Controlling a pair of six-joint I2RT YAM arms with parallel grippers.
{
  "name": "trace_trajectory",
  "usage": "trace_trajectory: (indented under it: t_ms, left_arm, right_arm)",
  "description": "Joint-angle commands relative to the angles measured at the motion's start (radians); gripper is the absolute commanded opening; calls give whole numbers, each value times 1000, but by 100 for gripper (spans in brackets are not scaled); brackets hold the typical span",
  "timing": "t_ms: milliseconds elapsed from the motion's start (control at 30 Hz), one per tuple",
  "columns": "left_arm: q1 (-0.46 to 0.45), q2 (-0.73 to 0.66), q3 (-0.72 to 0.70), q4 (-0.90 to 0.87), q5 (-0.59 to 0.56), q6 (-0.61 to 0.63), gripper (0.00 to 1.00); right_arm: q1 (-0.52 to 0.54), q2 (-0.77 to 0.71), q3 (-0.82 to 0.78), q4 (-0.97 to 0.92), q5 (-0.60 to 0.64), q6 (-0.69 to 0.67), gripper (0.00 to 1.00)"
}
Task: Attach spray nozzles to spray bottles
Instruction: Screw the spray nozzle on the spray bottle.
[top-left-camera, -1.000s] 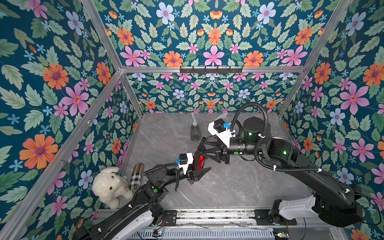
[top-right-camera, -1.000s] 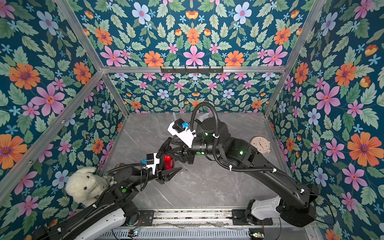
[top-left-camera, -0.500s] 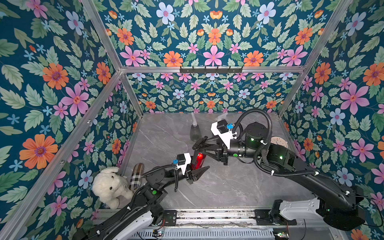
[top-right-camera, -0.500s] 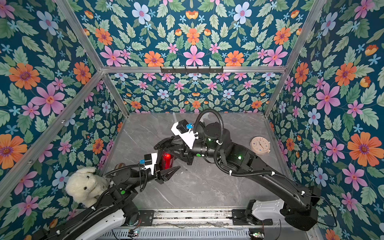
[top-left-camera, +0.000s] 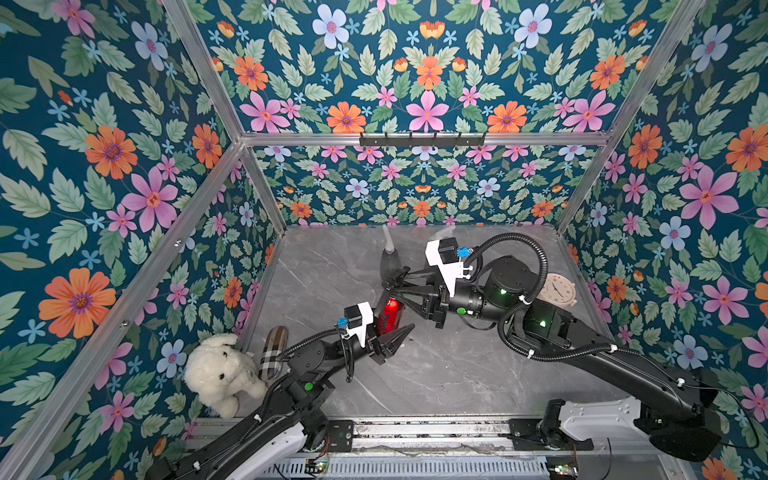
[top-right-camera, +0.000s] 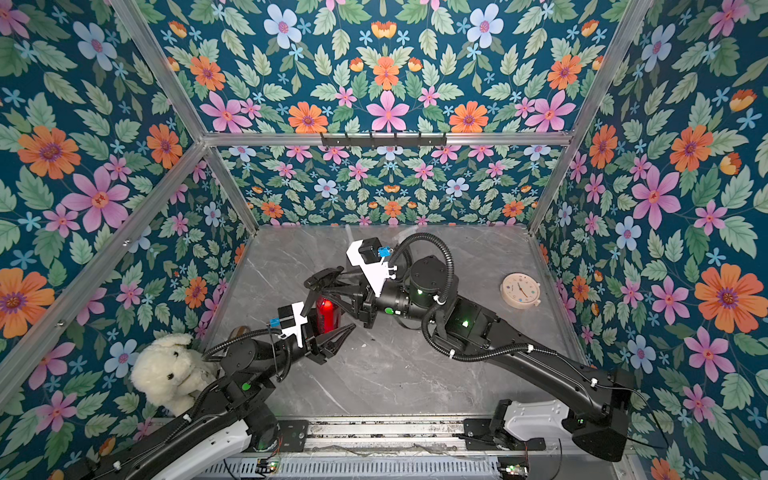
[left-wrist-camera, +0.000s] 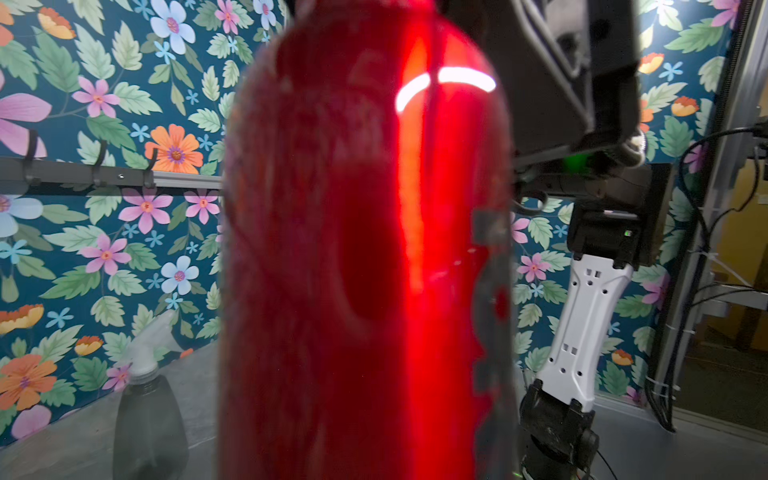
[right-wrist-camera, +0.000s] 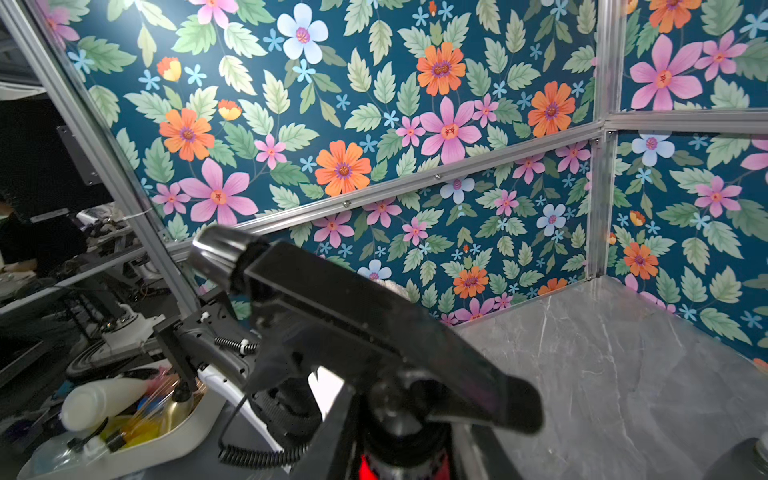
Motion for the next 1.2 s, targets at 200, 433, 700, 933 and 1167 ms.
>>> trace_trajectory:
  t_ms: [200, 433, 700, 933, 1167]
  left_arm:
    - [1, 27, 53, 54, -124, 85, 0]
    - [2, -5, 93, -76, -105, 130, 0]
    - [1, 4, 110, -105, -79, 101, 0]
    - [2, 7, 138, -145, -76, 93, 0]
    - [1, 12, 157, -161, -137, 91, 0]
  right_arm:
    - [98, 68, 81, -203, 229, 82, 27]
    - [112, 73, 173, -403, 258, -5, 28]
    - [112, 59, 216, -479, 228, -109, 28]
    - [110, 69, 243, -507, 255, -98, 29]
    - [109, 110, 247, -516, 348, 26, 28]
